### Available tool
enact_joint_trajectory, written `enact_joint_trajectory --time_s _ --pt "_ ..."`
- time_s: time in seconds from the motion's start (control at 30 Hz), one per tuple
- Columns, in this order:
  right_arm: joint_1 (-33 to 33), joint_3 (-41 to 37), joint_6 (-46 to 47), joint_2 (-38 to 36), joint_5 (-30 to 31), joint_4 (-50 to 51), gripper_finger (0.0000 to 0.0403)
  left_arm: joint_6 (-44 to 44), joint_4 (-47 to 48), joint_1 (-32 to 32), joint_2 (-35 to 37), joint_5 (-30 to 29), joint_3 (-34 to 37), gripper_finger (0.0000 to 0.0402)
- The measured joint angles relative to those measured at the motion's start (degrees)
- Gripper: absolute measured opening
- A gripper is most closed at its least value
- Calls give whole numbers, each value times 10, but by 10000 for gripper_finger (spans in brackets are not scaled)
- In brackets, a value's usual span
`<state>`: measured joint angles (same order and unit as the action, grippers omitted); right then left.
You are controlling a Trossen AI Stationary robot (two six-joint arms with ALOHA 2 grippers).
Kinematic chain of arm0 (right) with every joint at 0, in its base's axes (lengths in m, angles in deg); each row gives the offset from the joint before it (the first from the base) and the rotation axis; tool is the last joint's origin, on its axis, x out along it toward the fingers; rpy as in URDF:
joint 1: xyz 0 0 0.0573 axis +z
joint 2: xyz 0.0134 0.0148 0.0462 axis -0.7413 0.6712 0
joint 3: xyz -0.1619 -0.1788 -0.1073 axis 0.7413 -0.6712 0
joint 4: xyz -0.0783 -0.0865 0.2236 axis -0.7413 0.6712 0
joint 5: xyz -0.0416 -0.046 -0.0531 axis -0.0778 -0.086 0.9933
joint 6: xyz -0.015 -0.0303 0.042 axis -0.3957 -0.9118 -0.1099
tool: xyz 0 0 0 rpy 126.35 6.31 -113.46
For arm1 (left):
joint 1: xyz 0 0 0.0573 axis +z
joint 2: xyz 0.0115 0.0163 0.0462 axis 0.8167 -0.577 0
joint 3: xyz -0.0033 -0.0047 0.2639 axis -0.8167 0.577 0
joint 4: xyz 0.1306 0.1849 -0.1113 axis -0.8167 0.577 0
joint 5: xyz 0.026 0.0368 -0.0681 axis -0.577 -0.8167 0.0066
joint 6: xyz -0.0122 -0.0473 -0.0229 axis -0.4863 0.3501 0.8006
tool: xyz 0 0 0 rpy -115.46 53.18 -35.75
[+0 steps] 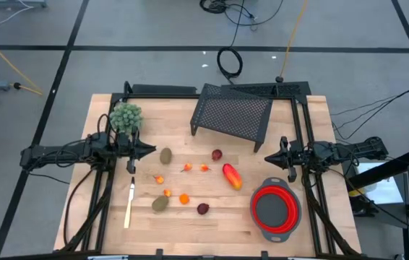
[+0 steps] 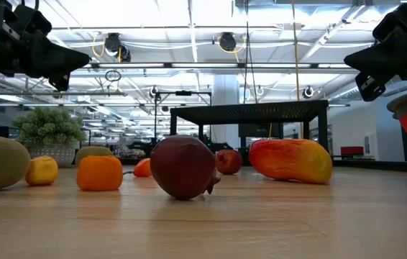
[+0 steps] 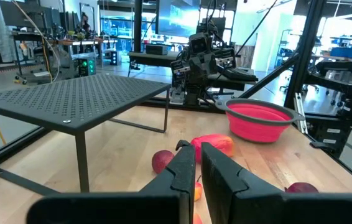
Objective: Pick & Place Fruit
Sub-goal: Put the red strainer bowl on the shelf
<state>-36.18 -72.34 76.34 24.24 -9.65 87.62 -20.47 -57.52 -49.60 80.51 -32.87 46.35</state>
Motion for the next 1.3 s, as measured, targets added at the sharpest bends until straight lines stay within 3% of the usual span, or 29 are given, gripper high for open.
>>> enact_joint_trajectory --time_s 0.33,0.67,0.77,0.9,1.07,1.3 --pt "0 0 -1 0 0 -1 0 0 0 0 0 0 0 26" --pt "0 0 69 1 -1 -29 0 0 0 0 0 0 0 26" --pt "0 6 84 12 -7 -80 0 0 0 0 0 0 0 26" --pt "0 52 88 61 -46 -70 0 0 0 0 0 0 0 26" --pt "0 175 88 175 -106 50 0 0 0 0 0 0 0 26" --pt "1 380 88 352 -205 347 0 0 0 0 0 0 0 26"
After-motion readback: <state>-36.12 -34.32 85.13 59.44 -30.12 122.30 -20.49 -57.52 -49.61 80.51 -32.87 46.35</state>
